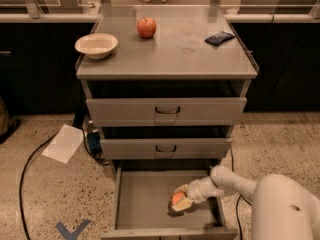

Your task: Pick orange from bottom drawer and place on counter

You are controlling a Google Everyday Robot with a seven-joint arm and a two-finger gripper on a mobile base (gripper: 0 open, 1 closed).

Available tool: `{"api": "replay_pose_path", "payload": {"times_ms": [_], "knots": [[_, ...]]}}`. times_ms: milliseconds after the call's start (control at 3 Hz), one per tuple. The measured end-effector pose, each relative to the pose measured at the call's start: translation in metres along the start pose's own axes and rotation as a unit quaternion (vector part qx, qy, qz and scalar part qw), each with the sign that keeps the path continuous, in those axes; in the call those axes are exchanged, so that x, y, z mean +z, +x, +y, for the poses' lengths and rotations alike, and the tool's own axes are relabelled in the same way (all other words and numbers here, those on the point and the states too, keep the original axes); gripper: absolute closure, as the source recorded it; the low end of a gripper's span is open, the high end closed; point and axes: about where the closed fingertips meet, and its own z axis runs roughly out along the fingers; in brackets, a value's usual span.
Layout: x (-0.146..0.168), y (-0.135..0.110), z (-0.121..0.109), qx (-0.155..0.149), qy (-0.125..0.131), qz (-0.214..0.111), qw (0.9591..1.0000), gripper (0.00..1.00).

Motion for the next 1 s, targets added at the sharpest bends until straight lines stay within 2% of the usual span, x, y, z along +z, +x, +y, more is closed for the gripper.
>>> {"api": "replay_pose_path", "payload": {"times_ms": [333, 667, 1000], "knots": [[-0.064, -0.053, 0.017, -0.032, -0.018, -0.044, 0.9983, 1.0], [-0.126, -0.108, 0.032, -0.07, -0.027, -0.073, 0.9945, 1.0], [-0.184, -0.169, 0.043, -0.112, -0.013, -0.079, 0.9905, 1.0]]}}
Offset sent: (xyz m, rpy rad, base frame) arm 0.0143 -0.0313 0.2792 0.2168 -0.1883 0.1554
